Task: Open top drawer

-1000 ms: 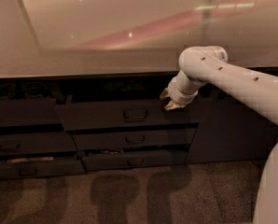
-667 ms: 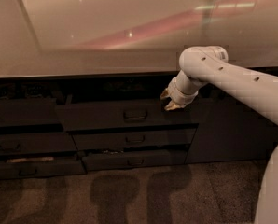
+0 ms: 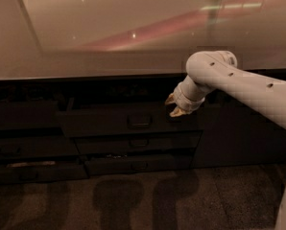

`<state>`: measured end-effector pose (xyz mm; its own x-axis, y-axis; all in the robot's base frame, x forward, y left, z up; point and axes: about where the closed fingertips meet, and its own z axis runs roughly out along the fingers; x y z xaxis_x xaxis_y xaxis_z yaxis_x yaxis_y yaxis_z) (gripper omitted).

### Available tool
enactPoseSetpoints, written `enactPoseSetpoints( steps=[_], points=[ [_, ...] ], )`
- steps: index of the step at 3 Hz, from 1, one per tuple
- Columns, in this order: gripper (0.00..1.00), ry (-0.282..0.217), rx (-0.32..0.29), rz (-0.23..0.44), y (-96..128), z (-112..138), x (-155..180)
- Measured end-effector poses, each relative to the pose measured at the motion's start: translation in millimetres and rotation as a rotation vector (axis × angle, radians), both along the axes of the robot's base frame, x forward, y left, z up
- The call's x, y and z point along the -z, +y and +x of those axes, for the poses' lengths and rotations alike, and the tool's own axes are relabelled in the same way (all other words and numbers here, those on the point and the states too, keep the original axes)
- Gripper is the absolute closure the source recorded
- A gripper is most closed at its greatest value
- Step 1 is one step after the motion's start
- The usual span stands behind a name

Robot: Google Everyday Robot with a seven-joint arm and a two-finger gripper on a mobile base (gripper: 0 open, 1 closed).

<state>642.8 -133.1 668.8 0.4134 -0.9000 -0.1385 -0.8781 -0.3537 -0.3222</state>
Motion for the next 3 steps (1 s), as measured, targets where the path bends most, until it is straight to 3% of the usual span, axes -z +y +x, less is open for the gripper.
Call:
enactPoseSetpoints(
  steps=[3],
  points=[
    [1.00, 0.004, -0.007, -0.003, 6.4, -19.8, 0.7]
  ],
)
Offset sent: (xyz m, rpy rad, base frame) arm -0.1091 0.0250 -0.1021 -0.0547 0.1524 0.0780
